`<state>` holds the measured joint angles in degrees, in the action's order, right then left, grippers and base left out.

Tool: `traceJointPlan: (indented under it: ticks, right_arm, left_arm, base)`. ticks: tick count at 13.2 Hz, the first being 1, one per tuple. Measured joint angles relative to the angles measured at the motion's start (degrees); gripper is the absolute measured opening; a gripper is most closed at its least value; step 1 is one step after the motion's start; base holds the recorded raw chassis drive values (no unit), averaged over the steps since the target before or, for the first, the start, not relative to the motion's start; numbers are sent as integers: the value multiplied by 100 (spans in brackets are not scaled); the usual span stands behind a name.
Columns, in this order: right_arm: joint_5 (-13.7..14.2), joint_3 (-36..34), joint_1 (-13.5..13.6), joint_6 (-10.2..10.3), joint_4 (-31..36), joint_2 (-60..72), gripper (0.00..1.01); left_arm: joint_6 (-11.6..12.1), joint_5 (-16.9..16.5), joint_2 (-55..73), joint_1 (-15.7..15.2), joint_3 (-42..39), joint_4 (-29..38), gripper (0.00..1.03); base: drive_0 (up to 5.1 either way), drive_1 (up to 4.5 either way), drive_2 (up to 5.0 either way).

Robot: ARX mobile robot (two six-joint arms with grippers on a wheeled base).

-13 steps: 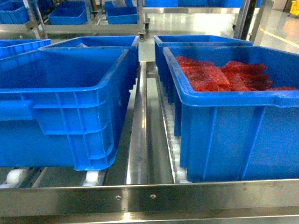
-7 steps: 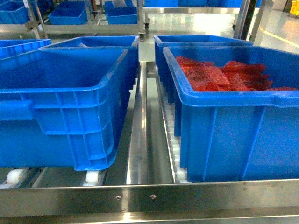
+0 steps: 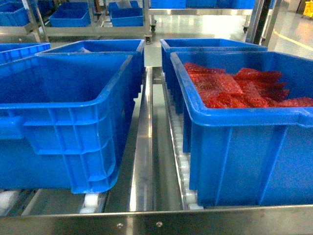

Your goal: Pick blue part to blue bin on bottom shelf

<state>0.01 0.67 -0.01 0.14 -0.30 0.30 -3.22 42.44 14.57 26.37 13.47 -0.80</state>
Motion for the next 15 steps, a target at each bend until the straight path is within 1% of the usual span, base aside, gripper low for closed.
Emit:
traceJointPlan:
  ticks: [4,15]
  right_arm:
    - [0,0,0,0,7,0,98]
    - [0,0,0,0,0,0,98]
  left_arm:
    - [0,-2,0,0,0,-4,43]
    - [0,-2,17,4,0,-2,43]
  base:
    - [1,413,-411]
    - [0,0,0]
